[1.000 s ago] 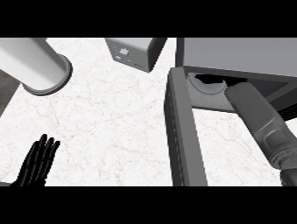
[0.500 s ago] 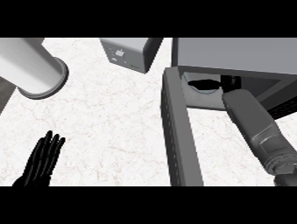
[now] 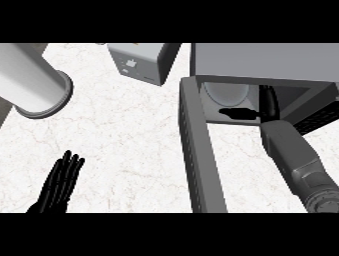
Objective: Pick up the milk, place it into the microwave and close the microwave
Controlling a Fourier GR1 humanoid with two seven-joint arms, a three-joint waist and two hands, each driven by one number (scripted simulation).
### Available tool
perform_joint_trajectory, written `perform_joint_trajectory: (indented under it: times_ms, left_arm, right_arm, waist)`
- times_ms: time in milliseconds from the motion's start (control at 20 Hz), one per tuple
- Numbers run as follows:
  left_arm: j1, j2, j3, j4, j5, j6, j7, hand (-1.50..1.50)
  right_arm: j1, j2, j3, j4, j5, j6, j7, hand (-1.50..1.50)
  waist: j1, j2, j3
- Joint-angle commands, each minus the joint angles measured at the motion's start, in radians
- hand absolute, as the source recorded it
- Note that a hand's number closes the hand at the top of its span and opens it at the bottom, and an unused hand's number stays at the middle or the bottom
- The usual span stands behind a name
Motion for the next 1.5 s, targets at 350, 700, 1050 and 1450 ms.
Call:
perform_joint_trajectory:
  times_ms: [350,700,1050,1450]
  left_arm:
    - [-0.081,-0.032,-0.007,0.024,-0.016,0.017,0.076,-1.50]
    - [-0.092,-0.052,-0.018,0.042,-0.047,0.024,0.071,-1.50]
    - [-0.017,-0.002,-0.096,-0.003,-0.026,-0.074,0.097,1.50]
    - [-0.137,-0.016,-0.155,0.093,-0.179,-0.036,0.183,1.50]
  right_arm:
    - [0.164,-0.018,-0.033,-0.001,-0.056,0.301,-0.152,-1.50]
    - [0.273,0.013,-0.022,-0.052,-0.078,0.420,-0.213,-1.50]
    - [0.375,0.005,-0.026,-0.138,-0.135,0.641,-0.252,-1.50]
    - [0.527,0.013,0.004,-0.354,-0.198,0.726,-0.215,-1.50]
  waist:
    - [-0.037,-0.013,-0.001]
    - [-0.061,-0.026,-0.003]
    - [-0.071,-0.032,-0.004]
    - [-0.083,-0.034,-0.005]
